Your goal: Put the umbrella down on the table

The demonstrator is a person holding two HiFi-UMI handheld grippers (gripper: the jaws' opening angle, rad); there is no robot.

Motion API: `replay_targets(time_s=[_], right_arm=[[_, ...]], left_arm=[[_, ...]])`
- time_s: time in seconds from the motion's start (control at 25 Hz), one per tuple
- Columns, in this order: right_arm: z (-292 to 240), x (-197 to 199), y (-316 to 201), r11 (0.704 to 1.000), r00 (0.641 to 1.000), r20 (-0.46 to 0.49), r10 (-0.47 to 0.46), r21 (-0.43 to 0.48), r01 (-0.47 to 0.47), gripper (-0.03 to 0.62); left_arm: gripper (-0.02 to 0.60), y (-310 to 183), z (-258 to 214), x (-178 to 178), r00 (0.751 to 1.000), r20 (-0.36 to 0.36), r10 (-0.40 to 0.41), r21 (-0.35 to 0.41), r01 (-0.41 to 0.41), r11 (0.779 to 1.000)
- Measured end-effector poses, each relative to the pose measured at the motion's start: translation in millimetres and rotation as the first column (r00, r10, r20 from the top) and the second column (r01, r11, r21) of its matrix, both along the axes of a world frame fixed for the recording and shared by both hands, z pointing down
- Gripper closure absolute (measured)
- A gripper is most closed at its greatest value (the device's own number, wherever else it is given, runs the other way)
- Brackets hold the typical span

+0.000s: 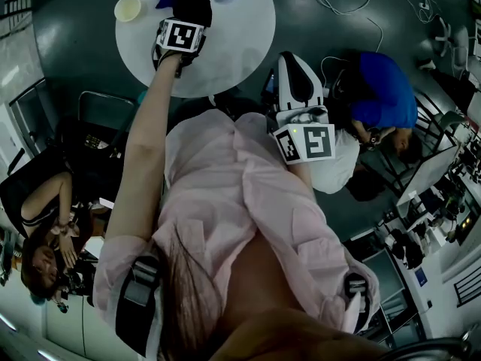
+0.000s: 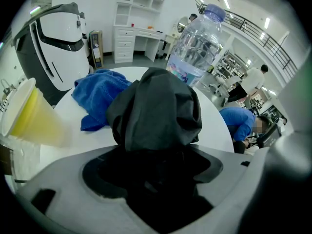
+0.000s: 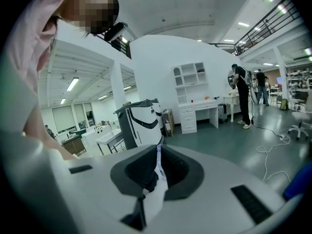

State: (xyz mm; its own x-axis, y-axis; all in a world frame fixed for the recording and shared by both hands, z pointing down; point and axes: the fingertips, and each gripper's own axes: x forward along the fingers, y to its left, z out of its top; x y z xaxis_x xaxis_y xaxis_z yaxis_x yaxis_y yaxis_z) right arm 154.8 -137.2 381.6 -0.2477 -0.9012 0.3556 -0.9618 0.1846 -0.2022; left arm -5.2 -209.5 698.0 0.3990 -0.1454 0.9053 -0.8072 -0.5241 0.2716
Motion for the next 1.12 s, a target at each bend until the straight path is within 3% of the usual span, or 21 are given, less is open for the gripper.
replay_targets(time_s=[0.24,0.6,0.72,0.84,1.0,1.12], right_arm=[[-6,2,1,1.000,1.000,0.000,-0.011,0.008,0.011,0.551],[-11,-5,0,0.999,0.999,0.006,-0.045,0.026,0.044,0.551],[-13,-9,0,0.998,0.998,0.007,-0.056,0.033,0.056,0.551],[-12,-12,0,0.997,0.998,0.009,-0.066,0.041,0.066,0.551],[-12,-15,1,0.996,0.997,0.012,-0.082,0.048,0.081,0.551],[-15,-19,-1,0.993,0.995,0.014,-0.098,0.061,0.097,0.551]], left_arm=[[0.233,1,-26,-4,1.000,0.003,-0.015,0.017,0.015,1.000],[0.245,-17,-95,-2,0.981,-0.168,-0.101,0.172,0.130,0.976],[0.449,-26,-124,-10,0.971,-0.195,-0.139,0.259,0.188,0.947],[0.550,-29,-146,-13,0.957,-0.241,-0.159,0.304,0.230,0.924],[0.563,-26,-184,-16,0.935,-0.314,-0.166,0.369,0.281,0.886],[0.563,-24,-232,-21,0.917,-0.365,-0.161,0.455,0.327,0.828]])
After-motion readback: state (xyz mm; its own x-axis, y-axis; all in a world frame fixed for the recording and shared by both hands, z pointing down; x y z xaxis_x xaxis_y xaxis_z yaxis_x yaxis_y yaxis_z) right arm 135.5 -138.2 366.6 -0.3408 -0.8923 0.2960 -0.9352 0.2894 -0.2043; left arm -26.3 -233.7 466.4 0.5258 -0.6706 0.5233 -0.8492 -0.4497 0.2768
